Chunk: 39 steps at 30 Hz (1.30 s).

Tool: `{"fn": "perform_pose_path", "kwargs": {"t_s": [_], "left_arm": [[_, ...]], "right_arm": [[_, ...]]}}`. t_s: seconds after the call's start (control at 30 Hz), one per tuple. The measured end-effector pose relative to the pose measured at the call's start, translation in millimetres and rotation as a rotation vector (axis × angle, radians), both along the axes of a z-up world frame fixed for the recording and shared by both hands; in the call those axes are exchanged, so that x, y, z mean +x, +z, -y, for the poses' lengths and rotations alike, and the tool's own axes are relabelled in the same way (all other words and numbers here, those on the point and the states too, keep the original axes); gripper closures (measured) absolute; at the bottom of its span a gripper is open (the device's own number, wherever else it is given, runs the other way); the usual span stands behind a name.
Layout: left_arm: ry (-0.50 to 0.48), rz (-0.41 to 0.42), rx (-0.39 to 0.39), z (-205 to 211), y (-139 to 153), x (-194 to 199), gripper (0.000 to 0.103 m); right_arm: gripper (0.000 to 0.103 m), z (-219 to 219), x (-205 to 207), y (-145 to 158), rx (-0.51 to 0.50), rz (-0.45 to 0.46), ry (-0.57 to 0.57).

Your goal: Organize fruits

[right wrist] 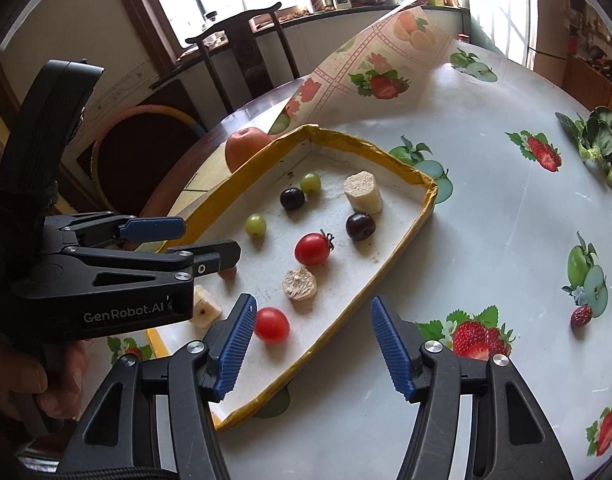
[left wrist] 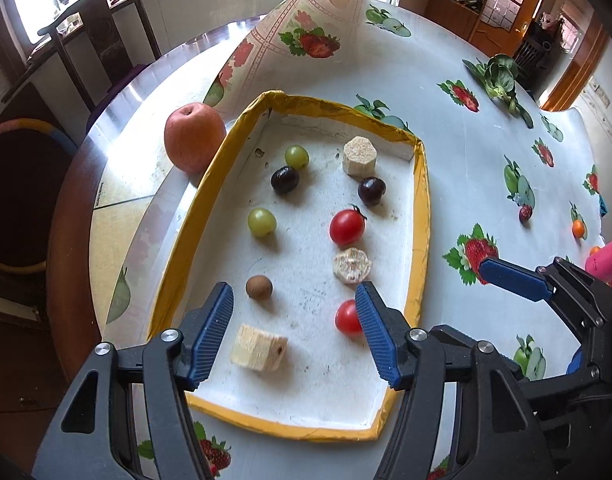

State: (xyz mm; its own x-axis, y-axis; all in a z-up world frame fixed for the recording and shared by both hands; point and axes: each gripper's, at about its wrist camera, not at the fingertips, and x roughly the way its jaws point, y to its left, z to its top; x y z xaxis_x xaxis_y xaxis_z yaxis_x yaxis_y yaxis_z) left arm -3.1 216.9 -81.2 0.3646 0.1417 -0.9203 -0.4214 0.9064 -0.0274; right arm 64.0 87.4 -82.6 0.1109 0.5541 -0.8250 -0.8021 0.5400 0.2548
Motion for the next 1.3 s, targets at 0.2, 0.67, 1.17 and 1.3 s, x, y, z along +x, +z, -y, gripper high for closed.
{"fn": "perform_pose_path", "kwargs": {"t_s": [0.2, 0.67, 1.17, 1.3], "left_arm": [[-0.003, 0.024, 0.043, 19, 11, -39, 0.040], [-0.009, 0.040, 0.113, 30, 25, -88, 0.023], [0.003, 0.054, 0.103, 26, 28, -101, 0.023], [-0.001, 0.053, 0.100, 25, 28, -101, 0.023]], "right_arm": [[0.018, 10, -26, 1, 0.019, -0.026, 0.109], [0.015, 21, -62, 19, 0.045, 0.094, 0.247], [0.015, 10, -74, 16, 0.032, 0.143, 0.301], [0.015, 8, -76, 16, 0.027, 0.149, 0.315]]}}
